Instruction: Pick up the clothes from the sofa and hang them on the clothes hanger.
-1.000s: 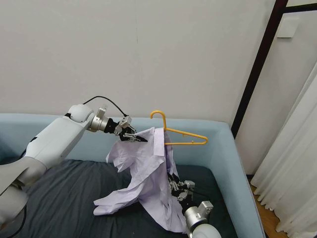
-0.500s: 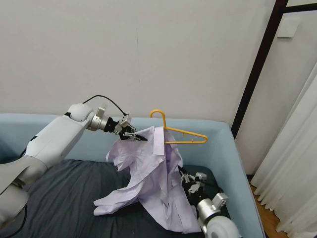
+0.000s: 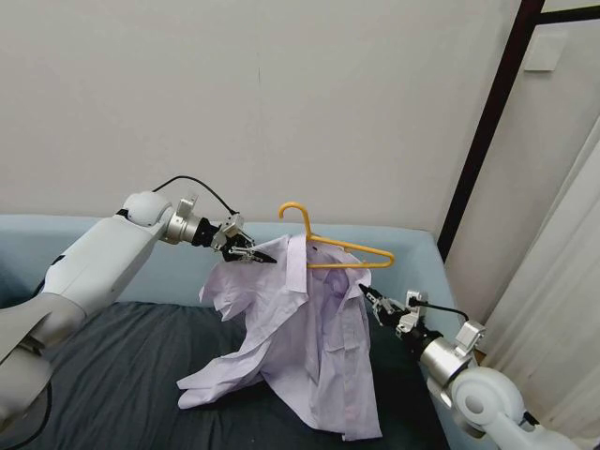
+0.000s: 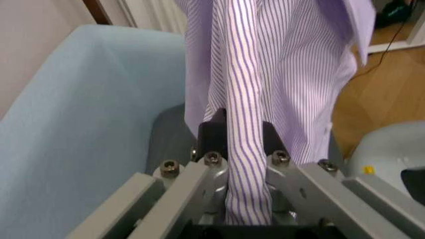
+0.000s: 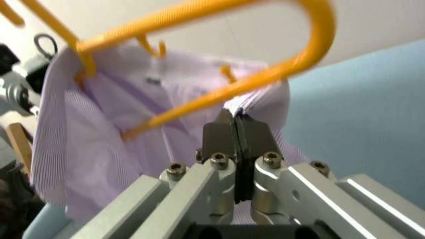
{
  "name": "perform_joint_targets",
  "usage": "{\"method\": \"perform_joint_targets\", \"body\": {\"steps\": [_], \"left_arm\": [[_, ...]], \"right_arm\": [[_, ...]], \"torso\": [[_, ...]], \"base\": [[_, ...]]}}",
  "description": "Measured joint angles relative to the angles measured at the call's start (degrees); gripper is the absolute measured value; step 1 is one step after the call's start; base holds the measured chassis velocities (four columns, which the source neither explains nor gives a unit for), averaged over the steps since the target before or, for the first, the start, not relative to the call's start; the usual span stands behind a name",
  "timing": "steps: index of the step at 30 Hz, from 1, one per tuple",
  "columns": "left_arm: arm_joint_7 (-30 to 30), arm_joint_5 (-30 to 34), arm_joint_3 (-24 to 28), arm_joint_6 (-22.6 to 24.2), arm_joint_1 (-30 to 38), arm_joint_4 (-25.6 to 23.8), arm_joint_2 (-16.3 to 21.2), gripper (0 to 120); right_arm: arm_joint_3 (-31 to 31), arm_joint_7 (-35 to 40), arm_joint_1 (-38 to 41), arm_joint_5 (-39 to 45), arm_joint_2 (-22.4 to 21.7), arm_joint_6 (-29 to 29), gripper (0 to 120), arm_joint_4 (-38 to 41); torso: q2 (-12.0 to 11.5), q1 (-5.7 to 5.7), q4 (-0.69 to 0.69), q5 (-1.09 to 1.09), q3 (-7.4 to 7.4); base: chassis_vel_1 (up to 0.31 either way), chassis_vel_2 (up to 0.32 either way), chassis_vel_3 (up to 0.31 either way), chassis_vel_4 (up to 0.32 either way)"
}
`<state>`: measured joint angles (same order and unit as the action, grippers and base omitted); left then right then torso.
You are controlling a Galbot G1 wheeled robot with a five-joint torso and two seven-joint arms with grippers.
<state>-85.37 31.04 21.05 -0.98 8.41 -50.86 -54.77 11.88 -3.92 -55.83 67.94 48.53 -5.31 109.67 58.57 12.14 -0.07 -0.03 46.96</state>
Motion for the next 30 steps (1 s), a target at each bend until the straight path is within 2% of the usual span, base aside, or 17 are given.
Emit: {"method": "perform_joint_targets", "body": {"steps": [6,15,20,25,30], "left_arm": [[0.06,-1.71,-0.60,-0.94,0.25,0.29,0.16,2],[-0.50,0.23,-1.16,-0.98,1.77,0.40,1.05,2],[-0.01,-2.65,-0.61,-0.98,1.33,-1.42,1.61,2],[4.02,-3.43,-0.60,-1.10,0.19,-2.49,1.31,2],[7.51,-2.96,-0.55,-1.35,-0.28,-2.94,1.22,2]], "right_arm": [[1.60,-0.07,1.43,0.59,-1.99,-0.70,0,0.08],[4.10,-1.35,1.40,-3.23,-5.37,-2.63,0,-2.28],[5.00,-2.13,2.94,-2.54,-6.05,-0.95,0,-1.74],[5.76,-9.07,3.94,0.13,-6.40,3.26,0,1.29],[5.85,-13.37,3.40,0.39,-7.18,4.42,0,4.40]], "torso": [[0.00,0.00,0.00,-0.01,0.00],[0.00,0.00,-0.02,0.00,0.00],[0.00,0.00,0.00,0.00,0.00],[0.00,0.00,-0.01,-0.01,0.00],[0.00,0.00,-0.01,-0.02,0.00]], "base": [[0.000,0.000,0.000,0.000],[0.000,0.000,0.000,0.000],[0.000,0.000,0.000,0.000],[0.000,0.000,0.000,0.000],[0.000,0.000,0.000,0.000]]}}
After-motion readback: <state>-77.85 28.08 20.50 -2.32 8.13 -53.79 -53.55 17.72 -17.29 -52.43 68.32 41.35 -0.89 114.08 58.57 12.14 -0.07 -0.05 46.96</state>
